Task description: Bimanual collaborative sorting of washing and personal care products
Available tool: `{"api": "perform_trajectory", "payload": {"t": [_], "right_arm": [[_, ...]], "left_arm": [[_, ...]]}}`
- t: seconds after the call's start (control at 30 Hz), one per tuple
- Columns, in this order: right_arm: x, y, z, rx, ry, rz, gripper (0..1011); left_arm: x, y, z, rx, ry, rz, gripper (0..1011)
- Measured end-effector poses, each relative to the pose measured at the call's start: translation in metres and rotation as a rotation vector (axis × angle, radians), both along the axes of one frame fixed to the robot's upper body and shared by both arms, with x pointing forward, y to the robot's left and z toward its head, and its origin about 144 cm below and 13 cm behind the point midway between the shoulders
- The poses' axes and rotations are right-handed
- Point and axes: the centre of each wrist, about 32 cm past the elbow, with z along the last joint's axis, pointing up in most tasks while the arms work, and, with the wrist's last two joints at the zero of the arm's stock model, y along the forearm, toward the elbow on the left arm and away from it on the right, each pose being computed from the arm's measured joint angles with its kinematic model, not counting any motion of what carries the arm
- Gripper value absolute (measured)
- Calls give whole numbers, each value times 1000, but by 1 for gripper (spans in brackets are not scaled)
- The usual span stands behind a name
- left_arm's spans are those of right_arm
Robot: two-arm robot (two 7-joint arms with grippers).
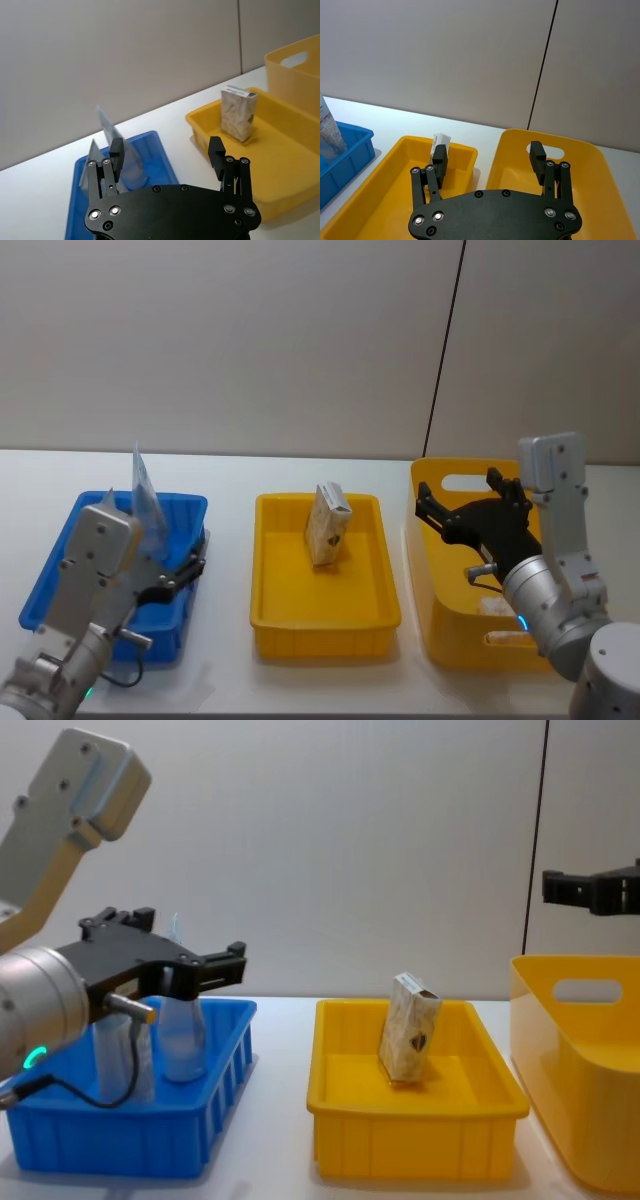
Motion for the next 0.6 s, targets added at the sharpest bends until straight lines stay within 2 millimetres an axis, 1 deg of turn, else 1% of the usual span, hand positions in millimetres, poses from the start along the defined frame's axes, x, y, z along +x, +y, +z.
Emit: {"api": "perform_trajectory", "payload": {"t": [0.27,0.6], "right_arm": [[0,0,0,2,-5,7,1004],[-1,0,0,4,-8,10,1004]], "left_arm": [[-2,7,2,23,12,76,1001],[1,14,2,29,29,136,1001]]}}
